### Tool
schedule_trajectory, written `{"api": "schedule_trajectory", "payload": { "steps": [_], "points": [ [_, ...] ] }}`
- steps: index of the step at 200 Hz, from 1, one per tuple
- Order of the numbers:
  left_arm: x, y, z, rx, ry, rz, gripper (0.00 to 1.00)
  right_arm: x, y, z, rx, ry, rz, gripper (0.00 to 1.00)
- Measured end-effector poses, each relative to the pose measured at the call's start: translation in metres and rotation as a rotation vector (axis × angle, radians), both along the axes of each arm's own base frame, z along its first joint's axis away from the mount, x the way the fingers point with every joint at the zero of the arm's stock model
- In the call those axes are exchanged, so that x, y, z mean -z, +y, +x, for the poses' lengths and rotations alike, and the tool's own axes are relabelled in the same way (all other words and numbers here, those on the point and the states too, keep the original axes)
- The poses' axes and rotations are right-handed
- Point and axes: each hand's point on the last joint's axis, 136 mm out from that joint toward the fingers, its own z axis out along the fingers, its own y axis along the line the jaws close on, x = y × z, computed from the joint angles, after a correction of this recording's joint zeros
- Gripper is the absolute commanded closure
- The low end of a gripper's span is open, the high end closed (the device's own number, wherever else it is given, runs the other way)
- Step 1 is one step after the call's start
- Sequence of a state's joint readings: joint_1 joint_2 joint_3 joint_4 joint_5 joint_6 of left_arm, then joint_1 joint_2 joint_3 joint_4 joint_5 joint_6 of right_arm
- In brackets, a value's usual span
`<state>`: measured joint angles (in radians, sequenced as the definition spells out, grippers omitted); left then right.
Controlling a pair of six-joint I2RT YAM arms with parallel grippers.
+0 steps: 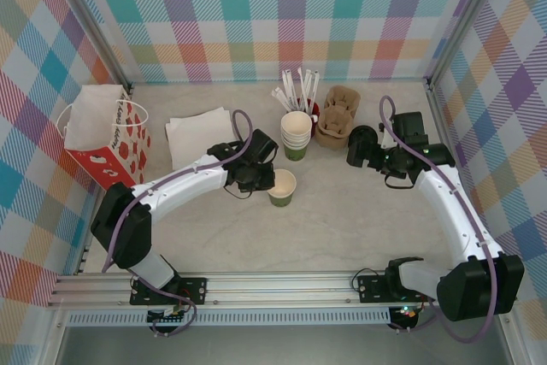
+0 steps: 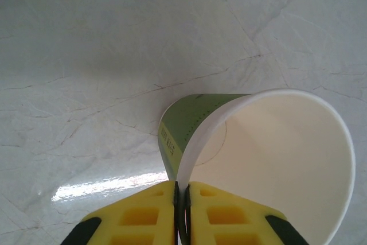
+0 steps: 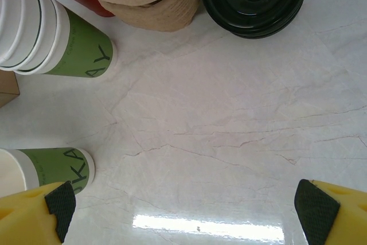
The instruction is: Pack the takeout coffee
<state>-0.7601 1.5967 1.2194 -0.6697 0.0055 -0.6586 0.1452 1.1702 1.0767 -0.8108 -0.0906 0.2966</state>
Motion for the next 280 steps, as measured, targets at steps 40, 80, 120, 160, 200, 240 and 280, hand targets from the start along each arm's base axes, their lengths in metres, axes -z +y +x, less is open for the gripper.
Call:
{"api": "schedule_trajectory", "payload": {
  "steps": [40,80,120,160,200,240,280],
  "points": [
    [0.000,0.000,-0.001,-0.003,-0.002,0.007,0.66,0.002,-0.006,-0.001,0.006,0.005,-0.036,0.00],
    [-0.012,0.007,0.003,-0.014,-0.044,0.024,0.39,0.008,-0.020,0.001,0.024,0.029,-0.100,0.00],
    [-0.065,0.013,0.014,-0.036,-0.183,-0.015,0.23,0.013,-0.038,0.024,0.032,0.058,-0.165,0.07],
    [-0.103,0.033,0.016,-0.085,-0.301,-0.013,0.17,0.024,-0.055,0.060,0.026,0.094,-0.228,0.21],
    [-0.119,0.051,0.016,-0.129,-0.362,0.015,0.11,0.045,-0.064,0.102,0.015,0.134,-0.271,0.29],
    [-0.127,0.060,0.016,-0.154,-0.399,0.025,0.09,0.072,-0.067,0.126,-0.005,0.179,-0.302,0.35],
    [-0.124,0.063,0.015,-0.157,-0.396,0.040,0.08,0.091,-0.071,0.139,-0.019,0.208,-0.333,0.44]
  ]
}}
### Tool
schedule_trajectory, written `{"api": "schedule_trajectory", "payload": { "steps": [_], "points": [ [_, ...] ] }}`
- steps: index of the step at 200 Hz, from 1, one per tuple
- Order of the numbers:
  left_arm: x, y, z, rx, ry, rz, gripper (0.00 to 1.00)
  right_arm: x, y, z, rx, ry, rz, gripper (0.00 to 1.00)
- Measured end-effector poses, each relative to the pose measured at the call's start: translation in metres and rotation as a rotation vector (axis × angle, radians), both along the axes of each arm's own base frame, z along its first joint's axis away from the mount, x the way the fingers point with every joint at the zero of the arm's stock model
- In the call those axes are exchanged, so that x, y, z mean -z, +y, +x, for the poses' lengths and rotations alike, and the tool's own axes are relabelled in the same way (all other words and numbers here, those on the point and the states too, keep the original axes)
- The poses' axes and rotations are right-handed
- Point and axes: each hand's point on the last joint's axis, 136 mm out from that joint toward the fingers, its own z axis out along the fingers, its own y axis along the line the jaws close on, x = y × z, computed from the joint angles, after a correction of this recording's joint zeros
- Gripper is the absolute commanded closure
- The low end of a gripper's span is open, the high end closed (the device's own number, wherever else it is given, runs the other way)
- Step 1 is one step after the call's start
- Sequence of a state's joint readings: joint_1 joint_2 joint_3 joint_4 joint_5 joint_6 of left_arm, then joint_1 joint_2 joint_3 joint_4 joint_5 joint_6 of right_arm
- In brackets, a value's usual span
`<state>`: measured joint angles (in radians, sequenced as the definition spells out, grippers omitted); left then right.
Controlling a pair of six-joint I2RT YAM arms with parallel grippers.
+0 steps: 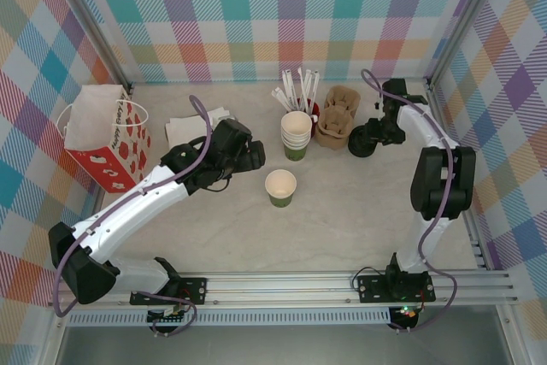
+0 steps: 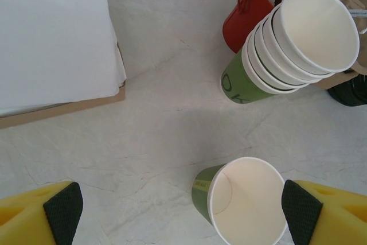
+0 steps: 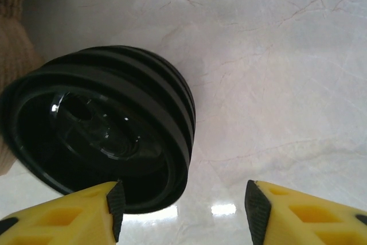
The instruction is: Pack the takeout coffee
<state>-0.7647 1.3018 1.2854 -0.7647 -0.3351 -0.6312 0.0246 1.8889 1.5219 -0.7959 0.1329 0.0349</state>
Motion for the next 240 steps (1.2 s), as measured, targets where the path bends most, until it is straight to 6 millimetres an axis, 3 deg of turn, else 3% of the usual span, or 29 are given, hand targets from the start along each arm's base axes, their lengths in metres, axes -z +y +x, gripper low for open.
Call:
{"api": "schedule_trajectory", "payload": {
  "steps": [86,148,192,240],
  "points": [
    [0.000,0.000,0.000,0.000,0.001,0.000,0.07,0.013,-0.001,0.016,-0.018,0.001,-0.015,0.61],
    [0.000,0.000,0.000,0.000,0.001,0.000,0.07,0.010,0.000,0.023,-0.022,-0.010,-0.013,0.79],
    [0.002,-0.001,0.000,0.000,0.005,0.004,0.07,0.010,0.000,0.023,-0.022,-0.010,-0.013,0.80],
    [0.002,-0.001,0.000,0.000,0.005,0.004,0.07,0.013,0.000,0.023,-0.023,-0.004,-0.014,0.75]
  ]
}}
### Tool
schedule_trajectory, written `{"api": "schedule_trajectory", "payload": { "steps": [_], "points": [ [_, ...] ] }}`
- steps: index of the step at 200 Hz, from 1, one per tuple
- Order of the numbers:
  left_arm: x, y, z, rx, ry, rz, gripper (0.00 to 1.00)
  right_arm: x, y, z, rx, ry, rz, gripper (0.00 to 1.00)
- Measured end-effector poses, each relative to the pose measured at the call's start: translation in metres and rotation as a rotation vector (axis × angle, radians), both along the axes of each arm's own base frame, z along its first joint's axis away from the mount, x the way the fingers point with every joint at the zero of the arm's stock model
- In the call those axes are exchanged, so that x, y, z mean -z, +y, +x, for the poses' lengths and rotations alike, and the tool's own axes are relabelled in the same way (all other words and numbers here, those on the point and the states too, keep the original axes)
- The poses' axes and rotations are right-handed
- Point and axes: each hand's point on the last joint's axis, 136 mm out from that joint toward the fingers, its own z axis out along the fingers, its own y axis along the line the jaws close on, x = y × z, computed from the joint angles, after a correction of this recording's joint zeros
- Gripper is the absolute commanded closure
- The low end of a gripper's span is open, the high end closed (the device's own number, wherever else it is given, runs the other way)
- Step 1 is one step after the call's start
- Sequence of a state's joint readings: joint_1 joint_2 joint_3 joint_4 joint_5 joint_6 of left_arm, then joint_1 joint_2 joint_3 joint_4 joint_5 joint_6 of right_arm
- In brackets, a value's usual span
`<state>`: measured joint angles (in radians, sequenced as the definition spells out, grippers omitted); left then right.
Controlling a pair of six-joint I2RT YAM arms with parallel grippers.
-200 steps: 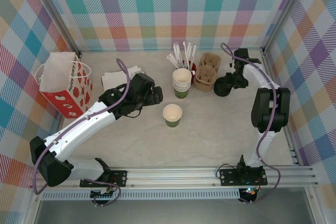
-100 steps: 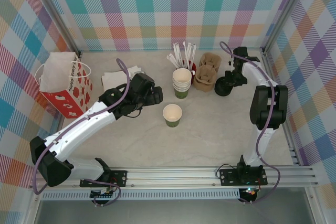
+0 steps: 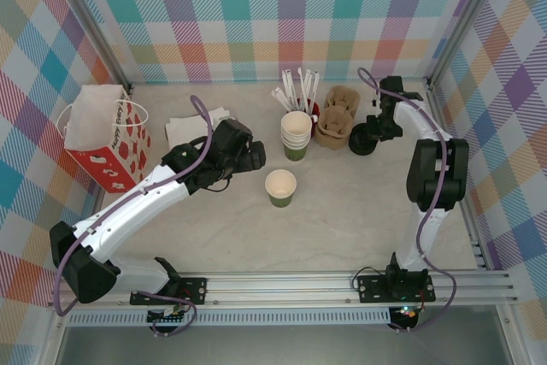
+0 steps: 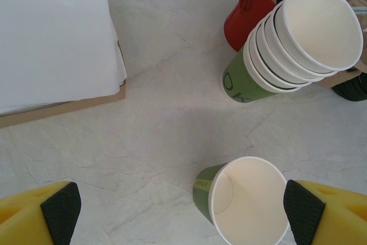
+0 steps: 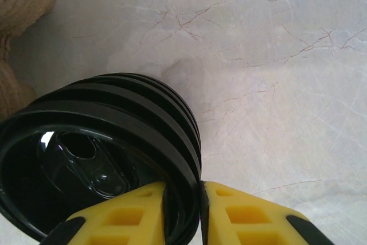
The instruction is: Pack the takeout coffee
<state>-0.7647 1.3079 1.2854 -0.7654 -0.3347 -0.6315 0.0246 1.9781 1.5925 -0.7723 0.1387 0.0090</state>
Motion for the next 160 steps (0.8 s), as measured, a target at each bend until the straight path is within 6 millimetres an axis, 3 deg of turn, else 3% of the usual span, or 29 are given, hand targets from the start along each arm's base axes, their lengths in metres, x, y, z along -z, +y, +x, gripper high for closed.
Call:
{"api": "schedule_trajectory", "payload": {
  "steps": [52,160],
  "points": [
    [0.000,0.000,0.000,0.000,0.001,0.001,0.07,0.013,0.000,0.000,-0.003,0.031,-0.002,0.77],
    [0.003,0.002,-0.002,0.000,0.013,0.013,0.06,0.014,-0.002,-0.002,-0.009,0.037,-0.016,0.75]
  ]
}}
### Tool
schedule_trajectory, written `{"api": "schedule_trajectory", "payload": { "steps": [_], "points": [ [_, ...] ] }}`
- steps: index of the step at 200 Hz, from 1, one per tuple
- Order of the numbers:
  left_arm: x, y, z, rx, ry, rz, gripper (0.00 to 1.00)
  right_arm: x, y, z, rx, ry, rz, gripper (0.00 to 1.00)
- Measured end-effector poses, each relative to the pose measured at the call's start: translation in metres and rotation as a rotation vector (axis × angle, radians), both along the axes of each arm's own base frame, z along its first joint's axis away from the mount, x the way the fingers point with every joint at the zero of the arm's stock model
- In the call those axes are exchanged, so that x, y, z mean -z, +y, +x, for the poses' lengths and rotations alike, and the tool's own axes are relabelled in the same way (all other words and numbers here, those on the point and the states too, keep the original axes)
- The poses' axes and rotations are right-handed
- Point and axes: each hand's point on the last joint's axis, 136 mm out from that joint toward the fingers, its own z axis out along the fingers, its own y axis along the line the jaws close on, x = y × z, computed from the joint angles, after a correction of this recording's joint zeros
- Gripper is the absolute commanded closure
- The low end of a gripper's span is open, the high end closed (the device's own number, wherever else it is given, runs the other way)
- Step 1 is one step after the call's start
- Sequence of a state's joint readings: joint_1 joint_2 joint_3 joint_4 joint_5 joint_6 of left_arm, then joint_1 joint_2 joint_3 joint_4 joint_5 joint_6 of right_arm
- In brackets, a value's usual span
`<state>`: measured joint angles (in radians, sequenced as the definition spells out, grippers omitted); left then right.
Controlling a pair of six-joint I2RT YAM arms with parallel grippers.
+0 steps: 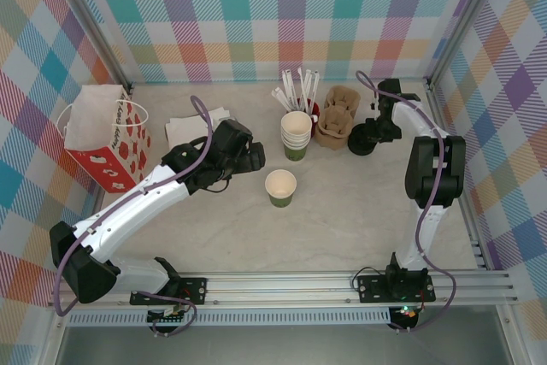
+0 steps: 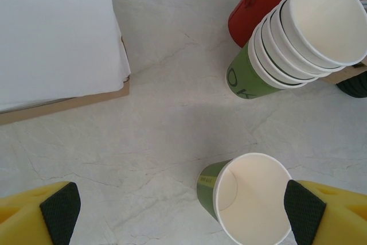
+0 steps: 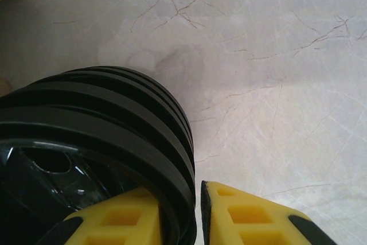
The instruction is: Pack the takeout coffee
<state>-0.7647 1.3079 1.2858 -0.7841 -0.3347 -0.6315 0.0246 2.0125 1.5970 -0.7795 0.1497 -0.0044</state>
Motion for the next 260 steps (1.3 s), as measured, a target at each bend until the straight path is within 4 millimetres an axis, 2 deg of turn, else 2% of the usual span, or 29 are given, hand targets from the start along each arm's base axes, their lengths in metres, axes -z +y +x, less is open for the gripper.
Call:
{"api": "schedule_trajectory", "payload": {
  "steps": [91,149,260],
  "points": [
    [0.002,-0.001,0.001,0.000,0.004,0.004,0.06,0.000,-0.001,0.000,-0.009,0.000,-0.011,0.79],
    [0.003,-0.001,0.001,0.000,0.009,0.008,0.06,-0.009,-0.004,-0.003,-0.005,-0.011,-0.028,0.80],
    [0.004,-0.002,0.002,0.002,0.012,0.008,0.06,-0.009,-0.005,-0.008,-0.011,0.004,-0.031,0.74]
  ]
}}
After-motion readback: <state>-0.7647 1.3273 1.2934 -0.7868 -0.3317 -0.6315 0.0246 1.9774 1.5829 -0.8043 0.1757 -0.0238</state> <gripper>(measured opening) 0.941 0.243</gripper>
